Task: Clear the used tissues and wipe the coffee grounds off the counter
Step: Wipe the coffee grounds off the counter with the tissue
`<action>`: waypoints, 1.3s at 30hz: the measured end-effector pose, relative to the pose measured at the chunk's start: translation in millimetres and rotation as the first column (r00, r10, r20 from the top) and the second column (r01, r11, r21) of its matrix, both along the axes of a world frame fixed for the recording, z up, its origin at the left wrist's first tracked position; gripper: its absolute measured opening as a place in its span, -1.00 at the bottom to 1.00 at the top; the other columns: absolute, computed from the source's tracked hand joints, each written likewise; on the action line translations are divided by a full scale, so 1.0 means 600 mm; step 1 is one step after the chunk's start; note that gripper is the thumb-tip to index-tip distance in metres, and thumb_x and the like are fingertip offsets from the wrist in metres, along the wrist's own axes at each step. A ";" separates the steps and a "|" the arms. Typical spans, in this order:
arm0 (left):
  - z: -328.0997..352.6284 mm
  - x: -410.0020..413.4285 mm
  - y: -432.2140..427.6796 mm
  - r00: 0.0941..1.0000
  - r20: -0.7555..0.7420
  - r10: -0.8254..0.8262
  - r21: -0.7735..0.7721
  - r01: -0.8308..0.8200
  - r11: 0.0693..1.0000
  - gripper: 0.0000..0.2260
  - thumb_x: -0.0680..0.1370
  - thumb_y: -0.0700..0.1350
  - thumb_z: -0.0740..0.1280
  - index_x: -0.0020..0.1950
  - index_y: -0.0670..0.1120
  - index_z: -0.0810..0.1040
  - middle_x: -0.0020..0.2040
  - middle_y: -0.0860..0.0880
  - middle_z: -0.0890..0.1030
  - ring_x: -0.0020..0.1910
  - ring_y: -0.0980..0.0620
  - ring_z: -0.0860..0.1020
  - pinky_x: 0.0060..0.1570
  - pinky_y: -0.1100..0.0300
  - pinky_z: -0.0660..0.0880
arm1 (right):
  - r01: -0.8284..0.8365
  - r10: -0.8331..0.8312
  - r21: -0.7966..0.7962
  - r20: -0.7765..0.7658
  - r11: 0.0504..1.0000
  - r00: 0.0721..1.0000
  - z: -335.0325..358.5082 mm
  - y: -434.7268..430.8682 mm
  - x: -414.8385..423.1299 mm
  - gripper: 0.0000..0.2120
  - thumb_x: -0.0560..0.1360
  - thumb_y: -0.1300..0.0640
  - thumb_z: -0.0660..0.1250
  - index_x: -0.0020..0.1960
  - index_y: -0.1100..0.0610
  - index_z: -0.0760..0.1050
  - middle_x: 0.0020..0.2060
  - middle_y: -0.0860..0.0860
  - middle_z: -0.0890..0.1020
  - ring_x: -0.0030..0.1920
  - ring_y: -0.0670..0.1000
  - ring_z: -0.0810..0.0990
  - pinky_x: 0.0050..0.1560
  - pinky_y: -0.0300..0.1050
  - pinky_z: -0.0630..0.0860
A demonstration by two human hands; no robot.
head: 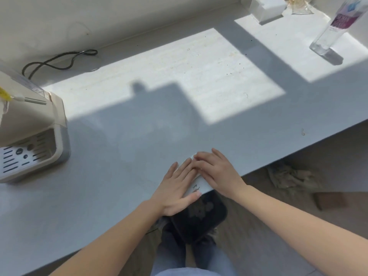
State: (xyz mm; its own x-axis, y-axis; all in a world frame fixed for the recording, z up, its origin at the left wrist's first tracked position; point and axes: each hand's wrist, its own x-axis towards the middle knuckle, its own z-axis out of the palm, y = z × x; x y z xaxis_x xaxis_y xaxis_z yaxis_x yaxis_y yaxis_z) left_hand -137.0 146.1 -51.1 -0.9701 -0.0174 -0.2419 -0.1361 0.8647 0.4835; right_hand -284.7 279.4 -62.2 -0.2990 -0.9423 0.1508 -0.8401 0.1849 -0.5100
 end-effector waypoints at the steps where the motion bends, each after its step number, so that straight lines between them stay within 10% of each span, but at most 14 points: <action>1: 0.003 0.003 0.003 0.999 0.002 0.035 0.057 -0.035 0.998 -0.39 0.55 0.24 -0.05 0.54 0.03 -0.06 0.57 0.08 -0.10 0.49 0.24 -0.28 0.46 0.12 -0.34 | 0.004 -0.004 0.007 0.004 1.000 1.000 0.002 0.001 0.002 -0.78 0.54 0.15 0.27 0.18 0.08 0.53 0.21 0.04 0.57 0.27 0.02 0.49 0.41 0.06 0.24; 6: 0.016 -0.001 0.001 0.940 -0.019 0.340 0.349 -0.312 0.884 -0.52 0.49 -0.13 0.08 0.42 -0.02 0.18 0.46 0.02 0.28 0.37 0.44 0.02 0.49 0.10 -0.08 | 0.017 -0.013 0.091 -0.046 0.996 0.999 0.023 -0.014 -0.012 -0.74 0.48 0.14 0.35 0.17 0.04 0.51 0.14 -0.05 0.60 0.24 -0.01 0.50 0.38 -0.02 0.17; 15: -0.007 0.075 -0.017 0.918 -0.231 0.321 -0.065 -0.344 0.937 -0.67 0.59 -0.25 0.11 0.31 0.04 0.35 0.52 0.07 0.19 0.53 0.11 0.00 0.49 0.13 -0.17 | -0.021 0.047 0.173 -0.145 0.985 0.988 0.035 -0.057 -0.006 -0.85 0.51 0.08 0.31 0.07 -0.01 0.56 0.06 -0.03 0.57 0.23 -0.01 0.46 0.44 0.13 -0.02; 21: 0.020 0.038 -0.019 0.963 -0.178 0.202 -0.007 -0.207 0.978 -0.61 0.52 -0.25 0.05 0.31 -0.12 0.41 0.44 -0.08 0.37 0.44 -0.06 0.31 0.37 0.00 0.31 | 0.177 -0.177 0.002 0.041 0.984 0.983 0.033 -0.090 -0.027 -0.82 0.52 0.03 0.28 0.09 0.00 0.56 0.12 -0.02 0.57 0.22 0.00 0.48 0.40 0.11 0.12; 29: -0.014 0.007 -0.036 0.996 -0.019 0.090 -0.177 -0.092 0.980 -0.40 0.59 0.22 -0.10 0.54 0.02 -0.22 0.56 0.09 -0.21 0.50 0.16 -0.30 0.44 0.18 -0.37 | 0.399 -0.349 0.238 -0.225 0.886 0.910 -0.013 -0.064 -0.126 -0.58 0.57 0.01 0.07 0.42 0.00 0.18 0.49 0.02 0.19 0.50 0.04 0.07 0.44 0.25 -0.06; 39: -0.019 0.019 -0.247 0.808 0.080 0.584 -0.200 -0.561 0.804 -0.42 0.62 0.13 -0.04 0.53 -0.05 -0.21 0.55 0.05 -0.23 0.50 0.14 -0.28 0.45 0.09 -0.30 | 0.378 -0.297 0.329 -0.270 0.866 0.916 -0.010 -0.064 -0.127 -0.44 0.52 -0.17 -0.19 0.51 -0.13 -0.01 0.54 -0.06 0.05 0.53 -0.03 -0.08 0.46 0.19 -0.14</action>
State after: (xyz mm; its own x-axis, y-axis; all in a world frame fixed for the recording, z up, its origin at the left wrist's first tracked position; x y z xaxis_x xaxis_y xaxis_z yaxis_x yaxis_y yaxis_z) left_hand -125.5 -1.9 -62.8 -0.7305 -0.6084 -0.3103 -0.6821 0.6718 0.2888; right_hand -360.9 240.9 -68.1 -0.6093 -0.7875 -0.0924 -0.7690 0.6153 -0.1735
